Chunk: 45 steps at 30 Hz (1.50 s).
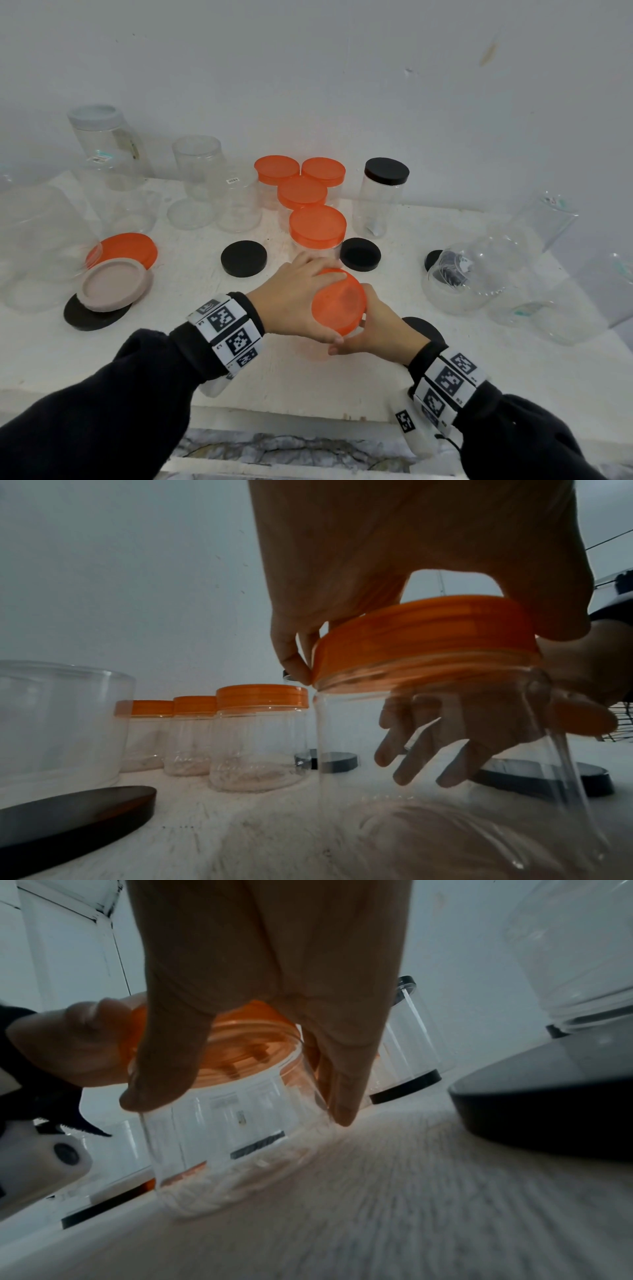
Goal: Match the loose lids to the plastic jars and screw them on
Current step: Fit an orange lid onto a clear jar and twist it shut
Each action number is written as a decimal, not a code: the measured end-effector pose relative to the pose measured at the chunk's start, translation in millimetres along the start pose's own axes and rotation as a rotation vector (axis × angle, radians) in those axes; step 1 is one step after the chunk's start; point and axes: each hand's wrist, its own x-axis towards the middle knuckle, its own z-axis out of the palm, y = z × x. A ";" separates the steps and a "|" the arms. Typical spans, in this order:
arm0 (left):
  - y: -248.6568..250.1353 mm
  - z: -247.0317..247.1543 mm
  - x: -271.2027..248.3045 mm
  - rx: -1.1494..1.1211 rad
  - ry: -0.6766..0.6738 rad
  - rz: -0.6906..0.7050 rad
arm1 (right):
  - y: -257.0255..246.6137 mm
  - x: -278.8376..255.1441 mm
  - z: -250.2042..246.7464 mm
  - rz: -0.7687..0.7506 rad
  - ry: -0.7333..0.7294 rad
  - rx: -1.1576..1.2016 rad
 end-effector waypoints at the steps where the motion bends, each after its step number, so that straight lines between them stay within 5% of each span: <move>1: -0.1 0.2 0.0 -0.008 -0.002 0.001 | -0.1 0.0 0.1 0.000 0.002 -0.001; 6: -2.2 1.9 -7.9 -0.174 -0.010 -0.013 | 0.5 -2.3 -0.7 -0.008 -0.048 0.014; 11: -18.4 8.0 -19.4 -0.495 -0.035 -0.214 | -11.3 -4.9 -18.5 -0.056 -0.070 -0.059; 20: -33.5 25.8 -22.9 -0.820 -0.048 -0.300 | -73.3 1.3 -21.5 -0.252 -0.216 -0.816; 29: -32.1 26.8 -23.4 -0.859 -0.018 -0.311 | -91.4 13.3 -20.6 -0.241 -0.385 -1.042; 45: -33.4 26.1 -23.1 -0.824 -0.025 -0.316 | -95.5 23.0 -23.2 -0.254 -0.496 -1.035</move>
